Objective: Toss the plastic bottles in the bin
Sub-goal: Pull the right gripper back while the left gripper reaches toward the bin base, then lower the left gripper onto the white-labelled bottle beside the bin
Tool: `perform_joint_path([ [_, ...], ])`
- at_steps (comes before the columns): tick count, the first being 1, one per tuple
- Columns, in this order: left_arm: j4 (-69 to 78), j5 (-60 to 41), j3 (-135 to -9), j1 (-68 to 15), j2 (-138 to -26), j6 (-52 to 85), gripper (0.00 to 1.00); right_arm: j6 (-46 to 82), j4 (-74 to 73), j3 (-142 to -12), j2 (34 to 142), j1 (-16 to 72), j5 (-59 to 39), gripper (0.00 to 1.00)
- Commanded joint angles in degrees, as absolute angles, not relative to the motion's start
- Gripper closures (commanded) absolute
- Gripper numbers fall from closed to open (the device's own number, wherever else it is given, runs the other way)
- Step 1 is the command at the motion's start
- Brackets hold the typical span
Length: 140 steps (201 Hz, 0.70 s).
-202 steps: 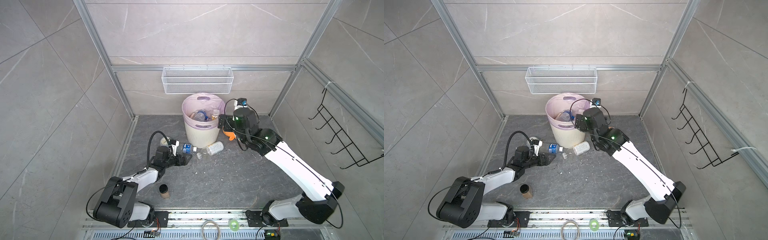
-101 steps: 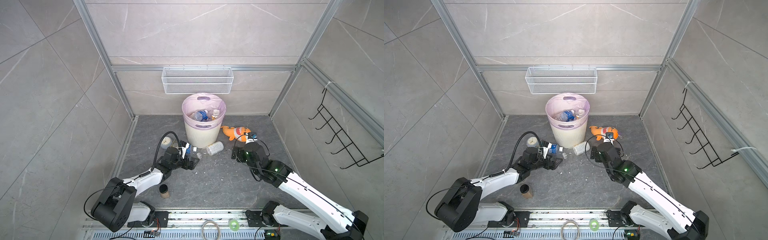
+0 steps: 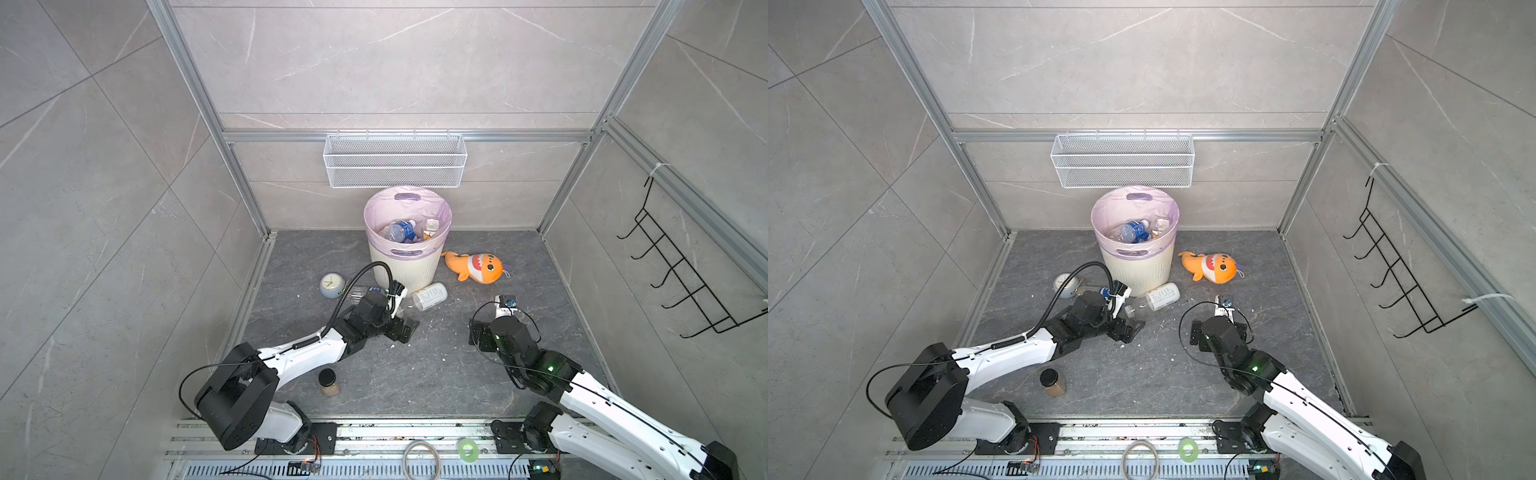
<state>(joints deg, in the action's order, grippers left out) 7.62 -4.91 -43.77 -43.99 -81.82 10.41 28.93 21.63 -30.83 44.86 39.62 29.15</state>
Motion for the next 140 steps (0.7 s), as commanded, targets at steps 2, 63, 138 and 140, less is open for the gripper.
perform_joint_path([
  [2,3.5,-0.3,-48.1,-44.9,-84.5,7.0,0.01,28.5,19.5,-29.4,43.6,39.5,30.7,0.0],
  [63,-1.6,3.9,-58.0,-45.8,-94.2,4.0,0.01,30.7,19.5,-28.0,41.1,38.7,30.4,0.0],
  [138,-4.4,10.1,-66.2,-47.7,-103.1,-0.5,0.02,32.3,16.5,-27.8,45.5,34.0,21.0,0.0],
  [140,-4.4,10.3,-66.4,-47.7,-103.3,-0.6,0.01,32.4,16.4,-27.8,45.6,33.8,20.7,0.0],
])
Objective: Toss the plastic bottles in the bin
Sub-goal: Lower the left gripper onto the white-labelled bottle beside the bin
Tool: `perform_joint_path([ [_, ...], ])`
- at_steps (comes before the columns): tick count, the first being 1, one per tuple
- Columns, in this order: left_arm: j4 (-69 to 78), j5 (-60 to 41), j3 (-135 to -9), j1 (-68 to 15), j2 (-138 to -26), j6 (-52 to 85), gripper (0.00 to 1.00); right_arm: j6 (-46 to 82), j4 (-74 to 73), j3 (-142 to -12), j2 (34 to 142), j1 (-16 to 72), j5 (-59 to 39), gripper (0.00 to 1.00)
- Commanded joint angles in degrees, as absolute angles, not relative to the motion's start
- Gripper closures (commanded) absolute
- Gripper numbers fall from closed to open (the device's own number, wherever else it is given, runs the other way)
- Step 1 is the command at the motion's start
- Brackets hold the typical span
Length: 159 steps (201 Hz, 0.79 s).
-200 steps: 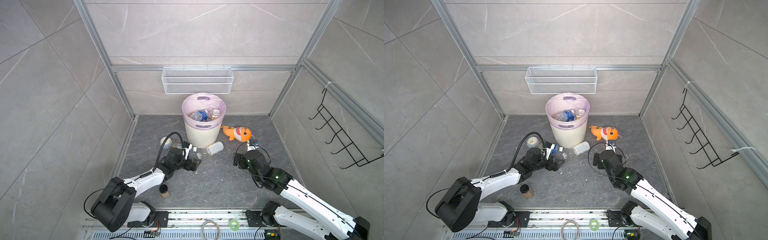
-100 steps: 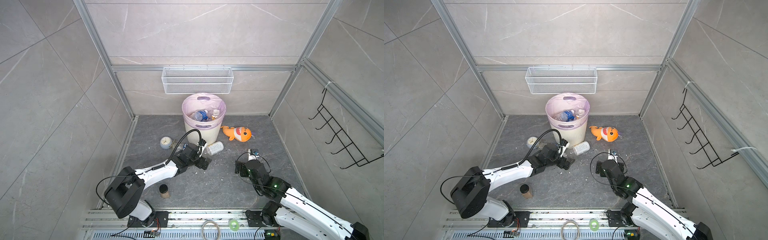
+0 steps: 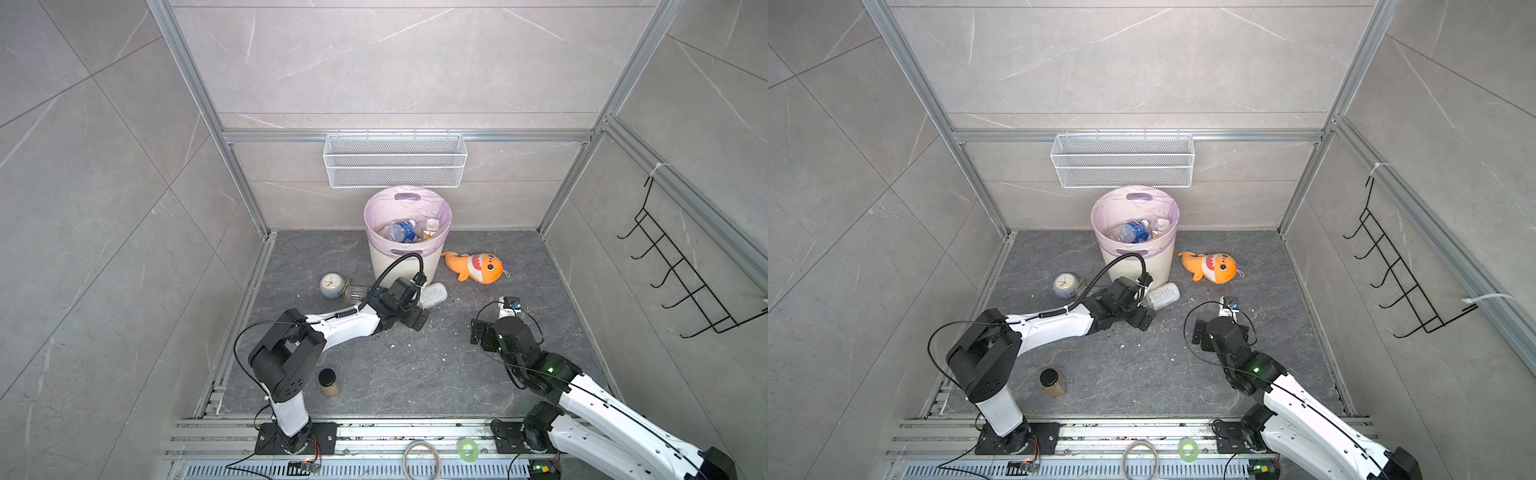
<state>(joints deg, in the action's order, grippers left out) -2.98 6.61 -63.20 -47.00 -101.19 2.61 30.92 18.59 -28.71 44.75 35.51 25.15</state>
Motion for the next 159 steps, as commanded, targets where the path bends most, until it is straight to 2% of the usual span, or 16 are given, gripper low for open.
perform_joint_path([
  [1,-4.4,10.3,-66.4,-47.8,-103.4,-0.8,0.01,32.4,16.4,-27.8,45.7,33.8,20.5,0.0],
  [106,-5.4,14.9,-72.6,-51.0,-112.4,-4.3,0.11,33.1,14.2,-26.8,47.4,23.3,8.6,0.0],
  [159,-6.3,17.8,-76.6,-52.6,-115.1,-4.3,0.09,33.6,13.2,-26.6,49.0,21.0,5.2,0.0],
])
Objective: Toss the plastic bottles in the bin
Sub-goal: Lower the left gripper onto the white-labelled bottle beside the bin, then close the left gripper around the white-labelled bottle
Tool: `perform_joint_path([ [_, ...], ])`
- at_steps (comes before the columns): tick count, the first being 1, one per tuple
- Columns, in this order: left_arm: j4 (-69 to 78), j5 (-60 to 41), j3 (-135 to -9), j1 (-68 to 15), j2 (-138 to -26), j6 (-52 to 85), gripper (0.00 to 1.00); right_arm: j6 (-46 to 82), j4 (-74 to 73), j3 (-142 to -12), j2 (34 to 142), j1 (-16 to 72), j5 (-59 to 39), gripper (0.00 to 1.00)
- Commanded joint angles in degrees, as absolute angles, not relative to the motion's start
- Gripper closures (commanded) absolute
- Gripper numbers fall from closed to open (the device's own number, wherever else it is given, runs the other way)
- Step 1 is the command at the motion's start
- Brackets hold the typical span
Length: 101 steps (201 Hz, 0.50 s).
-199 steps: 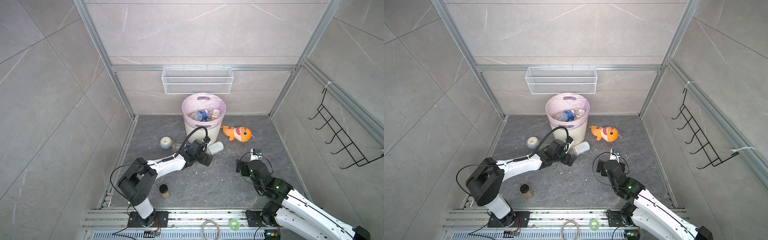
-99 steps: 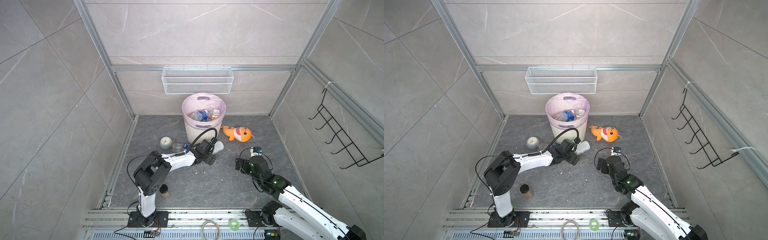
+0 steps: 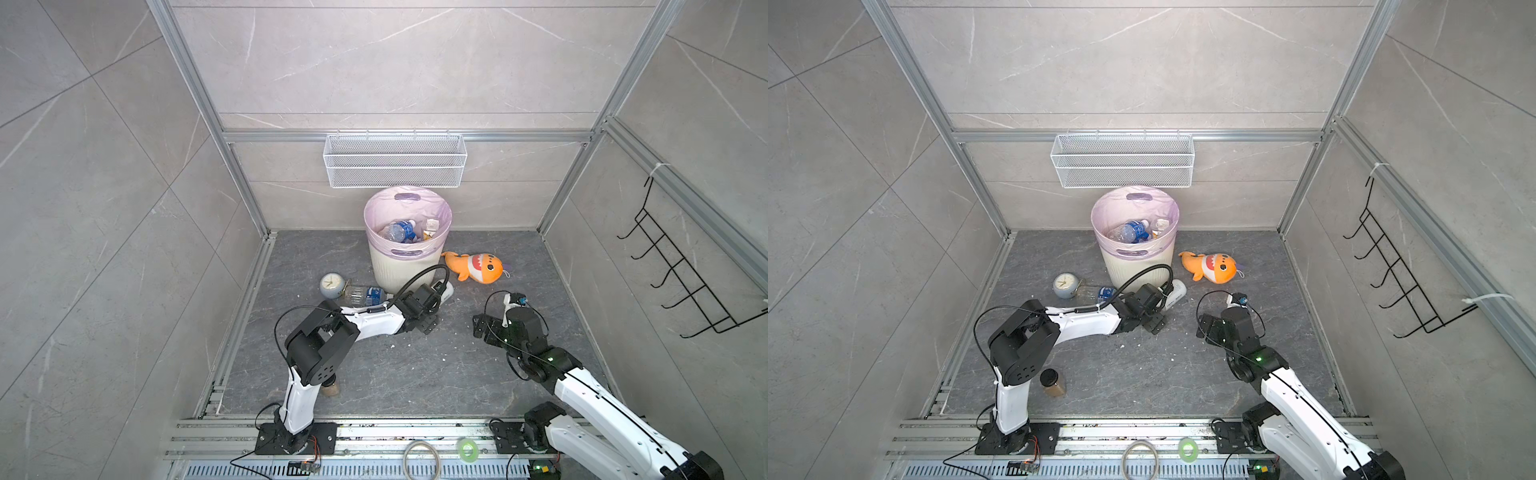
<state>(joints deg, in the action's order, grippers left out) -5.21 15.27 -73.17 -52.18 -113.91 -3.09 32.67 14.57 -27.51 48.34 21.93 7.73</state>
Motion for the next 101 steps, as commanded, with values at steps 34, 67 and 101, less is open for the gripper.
perform_joint_path([
  [34,-7.9,18.8,-80.8,-52.6,-117.9,-4.2,0.07,33.7,12.6,-26.5,49.6,19.8,3.6,0.0],
  [67,-9.1,18.6,-84.7,-52.6,-120.4,-4.6,0.06,33.7,12.2,-26.4,50.2,18.9,2.4,0.0],
  [101,-10.8,17.9,-87.9,-52.6,-122.7,-5.1,0.09,33.8,12.0,-26.4,50.4,18.1,1.6,0.0],
])
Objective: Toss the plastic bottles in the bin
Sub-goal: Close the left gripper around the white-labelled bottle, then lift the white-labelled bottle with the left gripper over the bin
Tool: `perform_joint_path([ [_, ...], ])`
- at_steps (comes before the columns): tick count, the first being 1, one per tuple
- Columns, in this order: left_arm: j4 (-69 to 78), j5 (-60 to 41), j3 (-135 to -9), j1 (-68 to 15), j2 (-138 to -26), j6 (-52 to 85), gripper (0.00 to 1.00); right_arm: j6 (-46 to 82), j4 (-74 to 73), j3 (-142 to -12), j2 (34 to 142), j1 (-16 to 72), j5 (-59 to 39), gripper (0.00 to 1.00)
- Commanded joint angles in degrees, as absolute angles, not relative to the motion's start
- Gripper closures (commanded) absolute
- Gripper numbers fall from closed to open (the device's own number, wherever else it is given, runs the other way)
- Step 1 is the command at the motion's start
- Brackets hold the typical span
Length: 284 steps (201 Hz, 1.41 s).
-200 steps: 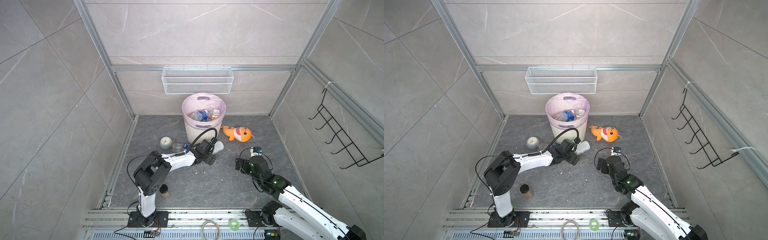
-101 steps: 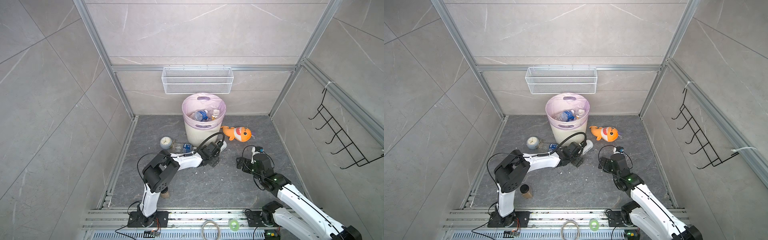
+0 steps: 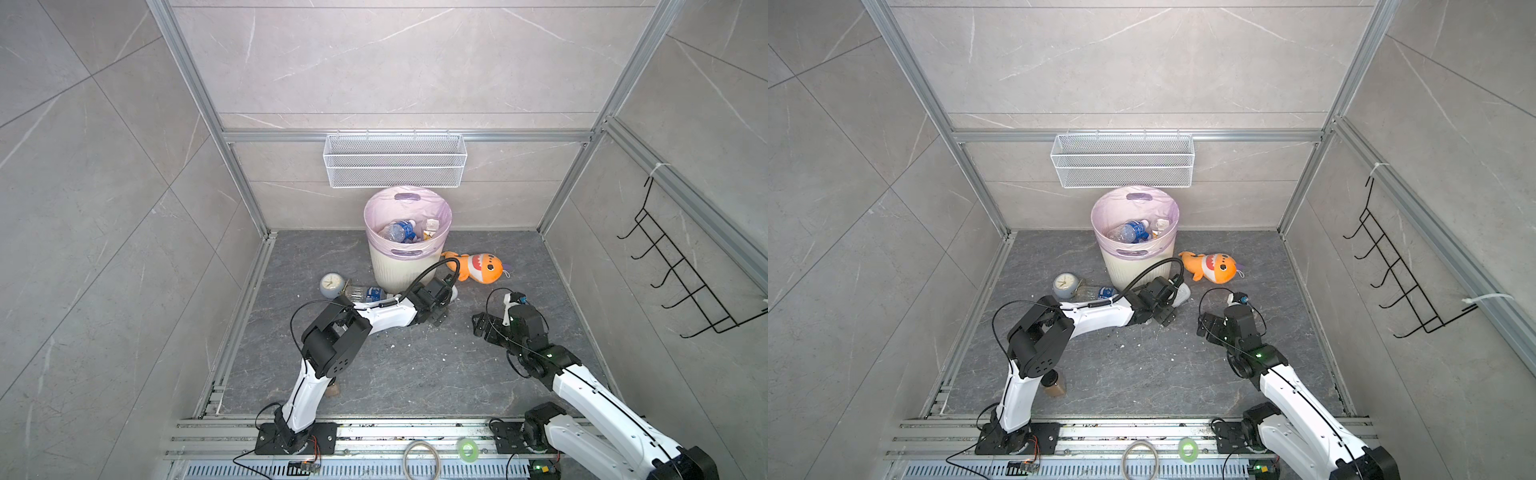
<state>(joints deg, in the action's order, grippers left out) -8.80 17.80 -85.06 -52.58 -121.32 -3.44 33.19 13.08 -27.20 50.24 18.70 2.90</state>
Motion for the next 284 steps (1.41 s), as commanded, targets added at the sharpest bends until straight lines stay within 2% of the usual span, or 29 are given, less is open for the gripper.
perform_joint_path([
  [1,-10.8,17.9,-87.9,-52.6,-122.7,-5.1,0.09,33.8,12.0,-26.4,50.4,18.1,1.5,0.0],
  [58,-12.0,16.4,-88.4,-52.6,-123.2,-4.8,0.2,33.8,11.9,-26.2,50.4,17.2,0.6,0.0],
  [96,-11.4,15.9,-85.5,-52.7,-120.5,-3.7,0.32,33.9,12.0,-26.1,50.1,16.8,0.4,0.0],
  [147,-8.1,15.9,-76.6,-54.2,-111.3,-1.9,0.35,33.9,12.0,-26.0,50.0,16.5,0.0,0.0],
  [223,-7.1,20.7,-64.1,-57.5,-97.0,1.1,0.35,33.8,12.0,-25.8,49.8,16.3,-0.4,0.0],
  [284,-7.6,24.1,-50.8,-58.1,-78.7,6.6,0.35,33.7,11.6,-25.5,49.9,16.3,-1.3,0.0],
])
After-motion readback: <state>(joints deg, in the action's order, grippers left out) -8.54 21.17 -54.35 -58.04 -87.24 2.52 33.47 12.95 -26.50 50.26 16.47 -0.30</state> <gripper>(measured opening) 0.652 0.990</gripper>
